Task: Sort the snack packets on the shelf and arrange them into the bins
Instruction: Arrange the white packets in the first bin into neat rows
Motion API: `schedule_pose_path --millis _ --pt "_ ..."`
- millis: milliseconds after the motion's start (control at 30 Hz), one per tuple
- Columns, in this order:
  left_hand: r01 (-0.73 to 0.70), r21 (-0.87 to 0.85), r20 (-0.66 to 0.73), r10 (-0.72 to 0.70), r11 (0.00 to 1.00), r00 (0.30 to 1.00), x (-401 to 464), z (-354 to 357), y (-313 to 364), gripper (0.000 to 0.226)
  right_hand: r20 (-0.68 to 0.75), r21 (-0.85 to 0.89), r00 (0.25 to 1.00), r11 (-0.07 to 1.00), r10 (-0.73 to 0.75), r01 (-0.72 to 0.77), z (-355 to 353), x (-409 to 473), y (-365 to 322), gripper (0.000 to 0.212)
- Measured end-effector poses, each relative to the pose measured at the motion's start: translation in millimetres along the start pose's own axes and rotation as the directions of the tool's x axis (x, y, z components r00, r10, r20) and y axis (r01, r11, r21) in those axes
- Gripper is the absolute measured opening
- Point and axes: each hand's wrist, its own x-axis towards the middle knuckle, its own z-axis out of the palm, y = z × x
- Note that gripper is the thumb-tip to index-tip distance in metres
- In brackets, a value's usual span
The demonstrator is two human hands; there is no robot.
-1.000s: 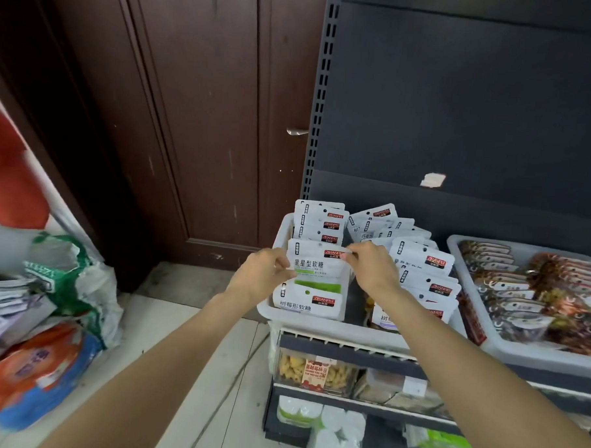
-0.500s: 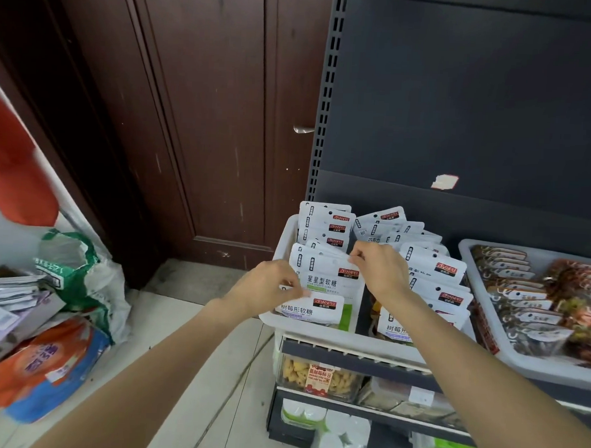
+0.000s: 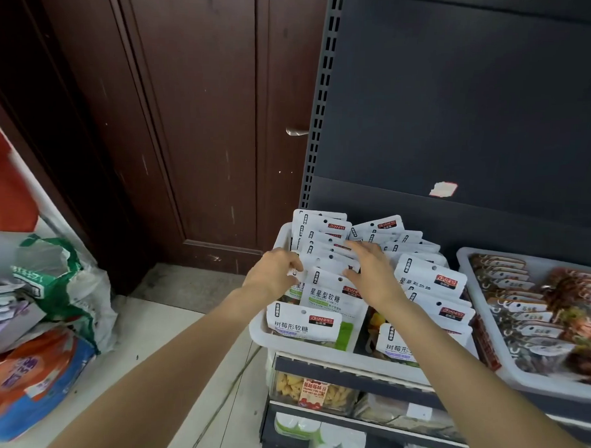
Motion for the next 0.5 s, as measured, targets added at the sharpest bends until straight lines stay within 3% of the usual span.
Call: schedule_pose_path --millis 133,200,300,500 --pt "-0.016 0.050 0.117 0.010 0.999 0.993 -1 -1 -12 0.060 0.048 -0.015 0.998 0.999 -0.031 0.031 3 -1 2 0.035" --pt "-0.041 0.040 0.132 0.036 0.998 0.991 -4 0 -17 0.069 0.124 -0.114 0.992 0.993 -0.010 0.024 5 -1 2 0.025" --pt "-0.067 -0.005 0.126 0.067 0.998 0.990 -3 0 -16 0.062 0.081 -0.225 0.996 0.974 0.031 -0.012 7 -1 1 0.013" --pt "-0.042 -0.133 0.061 0.050 0.990 0.997 4 -2 -17 0.048 -0.183 -0.256 0.981 0.961 0.059 -0.106 -17 3 -5 0.016"
